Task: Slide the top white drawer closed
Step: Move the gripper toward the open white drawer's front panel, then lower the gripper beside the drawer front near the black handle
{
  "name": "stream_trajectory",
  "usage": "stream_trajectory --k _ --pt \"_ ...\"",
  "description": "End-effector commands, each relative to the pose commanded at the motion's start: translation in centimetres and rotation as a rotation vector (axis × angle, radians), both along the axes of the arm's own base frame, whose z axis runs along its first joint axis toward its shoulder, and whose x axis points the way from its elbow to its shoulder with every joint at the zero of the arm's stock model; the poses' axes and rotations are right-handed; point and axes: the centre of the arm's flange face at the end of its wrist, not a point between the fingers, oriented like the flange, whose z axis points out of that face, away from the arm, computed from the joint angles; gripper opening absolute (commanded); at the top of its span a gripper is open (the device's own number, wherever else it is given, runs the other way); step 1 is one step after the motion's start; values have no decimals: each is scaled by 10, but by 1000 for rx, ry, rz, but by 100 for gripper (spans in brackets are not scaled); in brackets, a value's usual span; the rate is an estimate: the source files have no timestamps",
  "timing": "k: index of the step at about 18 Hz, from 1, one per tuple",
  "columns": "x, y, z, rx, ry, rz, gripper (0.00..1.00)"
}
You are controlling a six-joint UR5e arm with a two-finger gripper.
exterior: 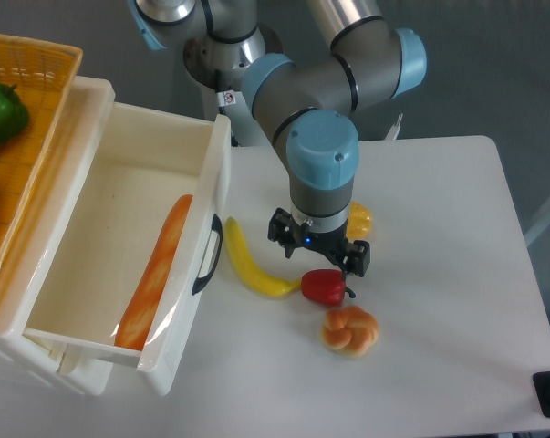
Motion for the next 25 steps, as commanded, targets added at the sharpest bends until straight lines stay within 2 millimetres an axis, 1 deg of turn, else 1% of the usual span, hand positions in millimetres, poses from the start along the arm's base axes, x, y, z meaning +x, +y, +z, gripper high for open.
stream_trajectory --k 3,4,8,18,23,25 --pt "7 8 -13 0 -29 29 100" --pt "10 11 -14 8 -38 29 100" --pt "13 15 -12 73 -96 47 100" --pt "14 16 -19 61 -112 65 100" --pt "18 18 -20 60 -115 59 100" --pt "23 22 -21 58 -117 50 100"
